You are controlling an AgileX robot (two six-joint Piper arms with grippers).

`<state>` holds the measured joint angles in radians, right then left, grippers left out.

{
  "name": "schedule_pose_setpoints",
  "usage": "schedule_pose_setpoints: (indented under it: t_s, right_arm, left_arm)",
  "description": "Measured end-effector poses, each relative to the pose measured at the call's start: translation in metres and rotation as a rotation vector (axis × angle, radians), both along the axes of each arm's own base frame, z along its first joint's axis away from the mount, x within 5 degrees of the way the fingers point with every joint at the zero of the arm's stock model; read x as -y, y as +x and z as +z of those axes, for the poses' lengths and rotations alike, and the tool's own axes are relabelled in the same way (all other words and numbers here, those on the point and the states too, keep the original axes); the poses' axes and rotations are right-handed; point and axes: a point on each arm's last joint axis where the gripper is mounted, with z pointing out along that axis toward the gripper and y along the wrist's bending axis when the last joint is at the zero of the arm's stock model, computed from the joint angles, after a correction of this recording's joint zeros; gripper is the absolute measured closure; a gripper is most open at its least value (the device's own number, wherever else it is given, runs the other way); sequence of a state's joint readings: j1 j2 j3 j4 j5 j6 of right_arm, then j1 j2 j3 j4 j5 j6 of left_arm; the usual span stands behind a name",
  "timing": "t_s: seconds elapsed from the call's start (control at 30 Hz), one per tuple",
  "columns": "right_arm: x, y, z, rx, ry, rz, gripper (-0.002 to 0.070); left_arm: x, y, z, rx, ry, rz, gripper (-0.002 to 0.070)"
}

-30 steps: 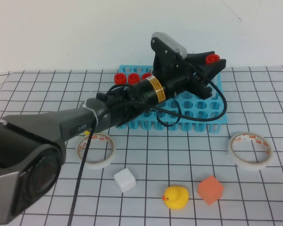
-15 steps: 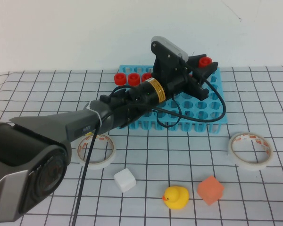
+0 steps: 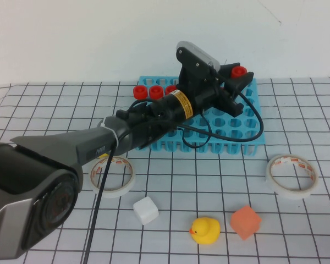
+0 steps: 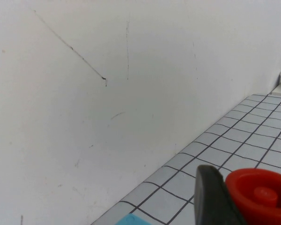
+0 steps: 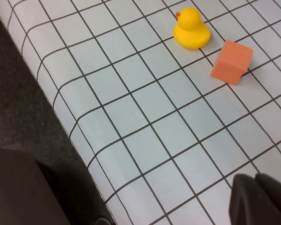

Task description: Place the test tubes

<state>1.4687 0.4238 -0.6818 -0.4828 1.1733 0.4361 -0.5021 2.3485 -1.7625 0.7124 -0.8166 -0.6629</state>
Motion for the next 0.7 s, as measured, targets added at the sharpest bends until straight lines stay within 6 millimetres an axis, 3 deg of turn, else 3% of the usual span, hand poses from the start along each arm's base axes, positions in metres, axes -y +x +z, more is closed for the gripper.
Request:
schedule_pose_setpoints:
  t_s: [0.7]
  right_arm:
    - [0.0, 0.0, 0.0, 0.0, 0.0, 0.0, 0.0678]
  left_arm:
    - [0.002, -0.0007, -0.0044, -0.038, 0.045, -0.013, 0.0417]
